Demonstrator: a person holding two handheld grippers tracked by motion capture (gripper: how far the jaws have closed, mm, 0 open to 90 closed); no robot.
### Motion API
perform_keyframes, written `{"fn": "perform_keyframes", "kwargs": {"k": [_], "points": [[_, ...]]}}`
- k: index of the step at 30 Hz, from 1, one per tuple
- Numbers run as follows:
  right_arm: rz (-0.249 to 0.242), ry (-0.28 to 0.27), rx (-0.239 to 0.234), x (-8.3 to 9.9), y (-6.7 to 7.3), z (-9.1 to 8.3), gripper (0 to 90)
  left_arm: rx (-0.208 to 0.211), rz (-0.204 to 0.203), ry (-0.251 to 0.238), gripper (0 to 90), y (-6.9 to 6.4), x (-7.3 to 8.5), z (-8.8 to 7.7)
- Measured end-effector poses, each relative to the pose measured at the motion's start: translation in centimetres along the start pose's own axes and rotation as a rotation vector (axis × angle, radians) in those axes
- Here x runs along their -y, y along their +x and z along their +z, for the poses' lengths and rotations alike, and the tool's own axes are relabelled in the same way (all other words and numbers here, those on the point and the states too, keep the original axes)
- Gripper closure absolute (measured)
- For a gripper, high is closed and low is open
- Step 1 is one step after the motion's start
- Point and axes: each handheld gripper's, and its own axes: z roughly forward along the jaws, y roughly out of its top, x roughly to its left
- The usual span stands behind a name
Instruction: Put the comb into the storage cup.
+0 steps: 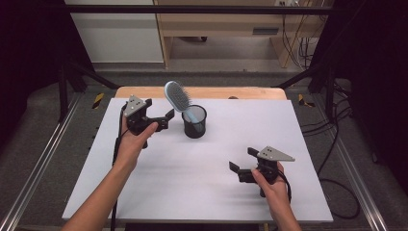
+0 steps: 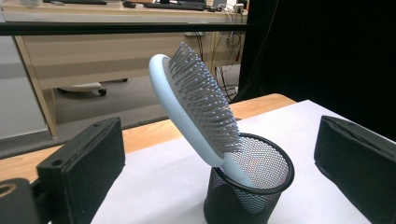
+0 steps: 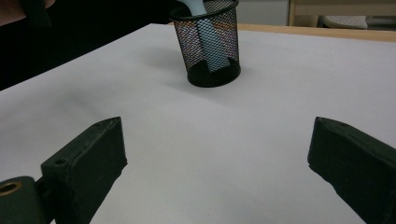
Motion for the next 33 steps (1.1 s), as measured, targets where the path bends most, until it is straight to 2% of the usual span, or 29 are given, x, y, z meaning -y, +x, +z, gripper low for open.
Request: {"fn": "perform_keyframes", "kwargs": {"k": [7,19,26,31,33], "points": [[-0.003,-0.002,0.002,0.0,-0.1,0.0,4.4,-0.007,0.002,-0.005,1.9,0.6,-0.2,-0.8],[-0.008,0.008,0.000,0.0,0.0,0.0,4.2,-0.016,-0.003,-0.042,1.9,1.6,0.1,-2.7],[-0.015,0.009,-0.001,0.1,0.0,0.0,4.0,-0.033,-0.014,-0.054,1.9,2.4,0.1,-3.9],[-0.016,-0.002,0.000,0.0,-0.1,-0.2,3.9,-0.062,0.000,-0.063,1.5,2.8,-0.2,-4.8],[-0.012,-0.011,-0.002,0.0,-0.2,-0.4,3.7,-0.062,0.001,-0.067,1.4,3.0,-0.3,-5.1]]}}
